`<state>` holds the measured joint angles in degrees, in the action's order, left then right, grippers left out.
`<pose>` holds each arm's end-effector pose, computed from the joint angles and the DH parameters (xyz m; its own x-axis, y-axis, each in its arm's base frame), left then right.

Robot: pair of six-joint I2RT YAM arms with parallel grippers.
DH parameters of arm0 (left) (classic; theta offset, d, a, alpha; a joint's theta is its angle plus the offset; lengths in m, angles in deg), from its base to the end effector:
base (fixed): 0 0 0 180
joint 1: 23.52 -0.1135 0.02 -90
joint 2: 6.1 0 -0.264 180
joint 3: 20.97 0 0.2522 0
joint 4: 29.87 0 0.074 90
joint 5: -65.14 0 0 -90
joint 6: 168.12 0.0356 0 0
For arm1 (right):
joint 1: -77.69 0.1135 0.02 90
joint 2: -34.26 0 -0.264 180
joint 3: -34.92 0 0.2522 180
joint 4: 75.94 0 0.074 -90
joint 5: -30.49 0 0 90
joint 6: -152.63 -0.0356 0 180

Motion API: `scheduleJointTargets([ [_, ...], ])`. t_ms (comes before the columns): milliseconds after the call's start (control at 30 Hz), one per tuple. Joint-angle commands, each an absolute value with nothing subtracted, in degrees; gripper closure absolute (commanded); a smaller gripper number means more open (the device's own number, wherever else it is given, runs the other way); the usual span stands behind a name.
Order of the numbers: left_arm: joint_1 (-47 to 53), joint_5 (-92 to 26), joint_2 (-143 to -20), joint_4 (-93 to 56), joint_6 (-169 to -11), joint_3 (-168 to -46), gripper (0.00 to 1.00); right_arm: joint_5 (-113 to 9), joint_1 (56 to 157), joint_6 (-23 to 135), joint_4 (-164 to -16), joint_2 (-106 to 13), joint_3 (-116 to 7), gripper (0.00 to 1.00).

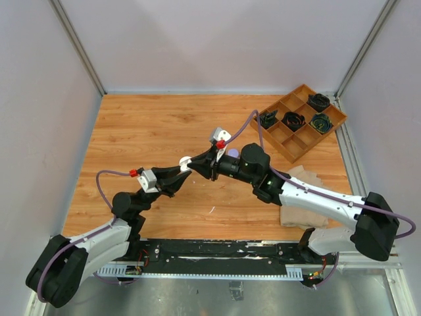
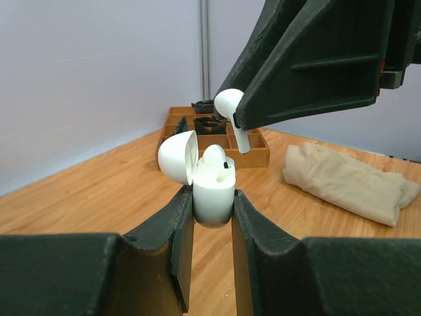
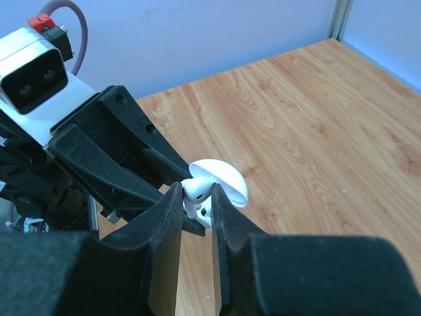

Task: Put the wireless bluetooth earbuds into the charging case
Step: Place the earbud in the charging case.

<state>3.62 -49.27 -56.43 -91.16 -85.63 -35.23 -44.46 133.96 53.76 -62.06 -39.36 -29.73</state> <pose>0.1282 -0.0822 0.2136 0.2782 -0.2763 -0.9199 0.7912 0.6089 0.0563 0.1604 0.2568 0.3367 -0.0990 0.1198 -0.9878 -0.9428 0.3063 0.1317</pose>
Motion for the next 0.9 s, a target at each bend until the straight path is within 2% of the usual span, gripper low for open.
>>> scheduleJointTargets([
  [0,3.5,-50.5,-56.9,-94.9,-86.3,-30.2,1.0,-42.9,135.2,55.5,-53.1,-40.4,-28.4,0.85],
  [867,3.5,-49.7,-55.2,-96.2,-88.5,-29.6,1.0,-43.7,136.0,57.5,-51.1,-41.5,-24.9,0.84],
])
